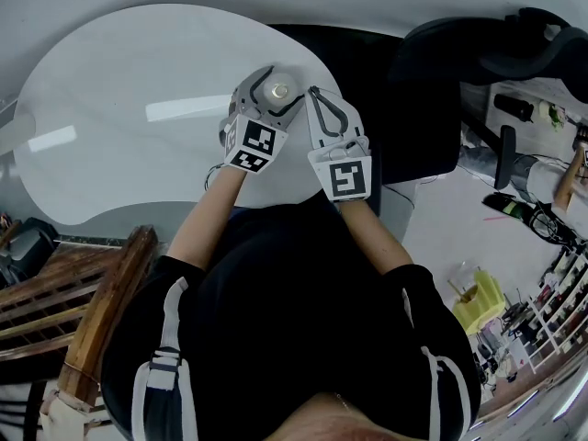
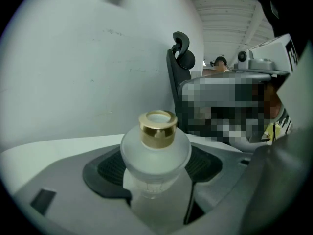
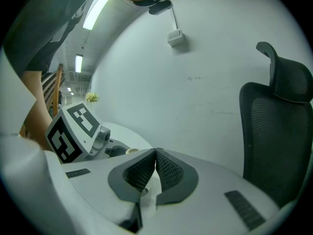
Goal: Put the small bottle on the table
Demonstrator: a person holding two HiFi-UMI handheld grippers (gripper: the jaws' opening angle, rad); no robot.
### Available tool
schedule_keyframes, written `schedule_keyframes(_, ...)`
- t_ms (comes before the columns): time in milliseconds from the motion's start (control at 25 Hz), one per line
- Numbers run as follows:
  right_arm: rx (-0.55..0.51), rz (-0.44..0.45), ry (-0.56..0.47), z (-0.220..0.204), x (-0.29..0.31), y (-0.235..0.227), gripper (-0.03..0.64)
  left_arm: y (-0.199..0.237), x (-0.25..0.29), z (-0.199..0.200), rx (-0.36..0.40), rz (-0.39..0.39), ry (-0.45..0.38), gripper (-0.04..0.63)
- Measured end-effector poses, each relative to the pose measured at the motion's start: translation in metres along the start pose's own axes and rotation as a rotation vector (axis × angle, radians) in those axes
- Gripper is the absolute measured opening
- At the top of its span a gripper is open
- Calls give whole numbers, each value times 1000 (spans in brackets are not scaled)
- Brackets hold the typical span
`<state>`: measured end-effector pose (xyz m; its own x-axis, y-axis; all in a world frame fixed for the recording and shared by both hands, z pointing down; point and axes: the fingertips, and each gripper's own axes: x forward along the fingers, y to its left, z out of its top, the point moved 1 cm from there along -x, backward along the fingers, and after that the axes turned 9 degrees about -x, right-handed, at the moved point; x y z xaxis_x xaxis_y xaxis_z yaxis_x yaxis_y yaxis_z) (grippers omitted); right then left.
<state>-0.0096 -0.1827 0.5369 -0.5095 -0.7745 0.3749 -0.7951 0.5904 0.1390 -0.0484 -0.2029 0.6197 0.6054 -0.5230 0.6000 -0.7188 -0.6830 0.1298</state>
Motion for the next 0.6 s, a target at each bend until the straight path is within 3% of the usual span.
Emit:
schedule_keyframes(280, -26, 15, -26, 10, -12, 11, 23, -1, -23, -10, -5, 43, 0, 339)
schedule_keyframes(600, -51, 22, -86, 29, -41, 35, 23, -11, -76, -21, -62, 136, -71, 313)
